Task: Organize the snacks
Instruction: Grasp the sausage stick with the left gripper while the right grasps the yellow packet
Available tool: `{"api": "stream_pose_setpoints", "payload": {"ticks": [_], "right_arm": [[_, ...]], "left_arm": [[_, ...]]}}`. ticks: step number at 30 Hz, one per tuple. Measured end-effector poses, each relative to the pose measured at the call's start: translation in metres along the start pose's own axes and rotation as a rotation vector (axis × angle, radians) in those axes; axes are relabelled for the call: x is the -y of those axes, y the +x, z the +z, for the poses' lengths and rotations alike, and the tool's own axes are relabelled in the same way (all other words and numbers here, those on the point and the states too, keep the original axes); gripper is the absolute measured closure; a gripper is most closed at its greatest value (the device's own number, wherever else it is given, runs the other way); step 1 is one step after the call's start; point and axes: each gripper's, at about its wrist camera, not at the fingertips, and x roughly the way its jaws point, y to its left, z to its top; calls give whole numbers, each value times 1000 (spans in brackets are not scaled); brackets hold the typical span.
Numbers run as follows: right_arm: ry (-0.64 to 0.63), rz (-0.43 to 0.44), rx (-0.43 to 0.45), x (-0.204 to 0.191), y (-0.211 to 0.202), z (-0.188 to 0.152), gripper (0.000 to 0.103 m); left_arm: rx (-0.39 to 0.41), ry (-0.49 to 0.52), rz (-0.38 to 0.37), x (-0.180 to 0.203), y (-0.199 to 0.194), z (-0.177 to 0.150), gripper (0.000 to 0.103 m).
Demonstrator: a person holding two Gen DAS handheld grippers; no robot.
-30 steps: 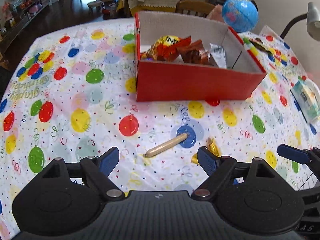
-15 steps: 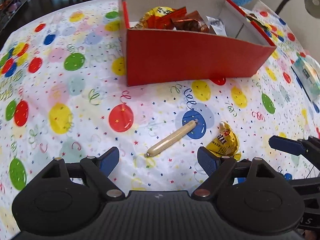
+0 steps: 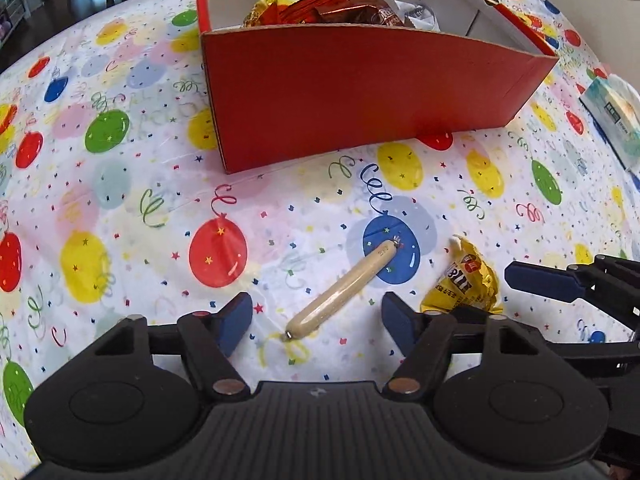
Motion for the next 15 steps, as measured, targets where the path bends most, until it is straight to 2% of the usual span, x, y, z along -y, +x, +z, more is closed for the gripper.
{"api": "stream_pose_setpoints", "payload": {"ticks": [4,6,7,9,12,15], "right_arm": [[-16,7,-8,-2,4,1,61],[-9,1,-8,0,5,1,71],[-2,-1,-7,2,5,1,71],[12,-5,2,6,4,0,72],[10,-32,18,10,2,-2,76],[24,-34,25,14,-2,-5,77]], "left_arm": [[11,28,6,5,0,1,48],[18,48,24,9,0,0,54],[23,67,34,12,0,-1,60],[36,108,56,21,0,-5,63],[70,185,95,36,-2,-14,74],[82,209,116,47,-3,-18,84]]}}
